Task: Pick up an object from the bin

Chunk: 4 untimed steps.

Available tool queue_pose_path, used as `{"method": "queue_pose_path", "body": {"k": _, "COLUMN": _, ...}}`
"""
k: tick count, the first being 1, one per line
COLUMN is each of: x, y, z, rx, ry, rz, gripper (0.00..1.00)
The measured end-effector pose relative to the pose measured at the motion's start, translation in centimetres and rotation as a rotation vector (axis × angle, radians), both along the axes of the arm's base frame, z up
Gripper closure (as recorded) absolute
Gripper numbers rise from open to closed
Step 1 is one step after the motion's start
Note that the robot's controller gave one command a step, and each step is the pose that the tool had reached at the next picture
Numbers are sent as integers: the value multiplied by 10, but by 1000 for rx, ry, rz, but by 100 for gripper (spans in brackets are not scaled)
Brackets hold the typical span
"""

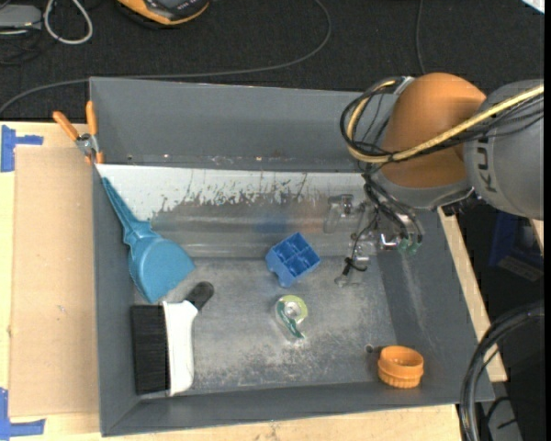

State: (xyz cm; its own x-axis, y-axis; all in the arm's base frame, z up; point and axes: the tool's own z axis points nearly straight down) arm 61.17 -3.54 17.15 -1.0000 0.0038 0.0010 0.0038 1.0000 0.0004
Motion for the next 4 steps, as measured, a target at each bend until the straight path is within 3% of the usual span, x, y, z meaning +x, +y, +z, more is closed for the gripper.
{"method": "queue_pose_path", "body": {"k": 1, "x": 17, "y": 44, "z": -87, "rx": -1, "ry": -27, "rz": -7, "gripper": 0}}
{"method": "queue_pose_path", "body": {"k": 2, "x": 11, "y": 45, "z": -71, "rx": -1, "ry": -8, "rz": 36, "gripper": 0}}
{"method": "queue_pose_path", "body": {"k": 3, "x": 10, "y": 65, "z": -71, "rx": -2, "ry": -13, "rz": -100, "gripper": 0}}
{"method": "queue_pose_path", "body": {"k": 4, "x": 11, "y": 20, "z": -101, "rx": 0, "ry": -10, "rz": -113, "gripper": 0}}
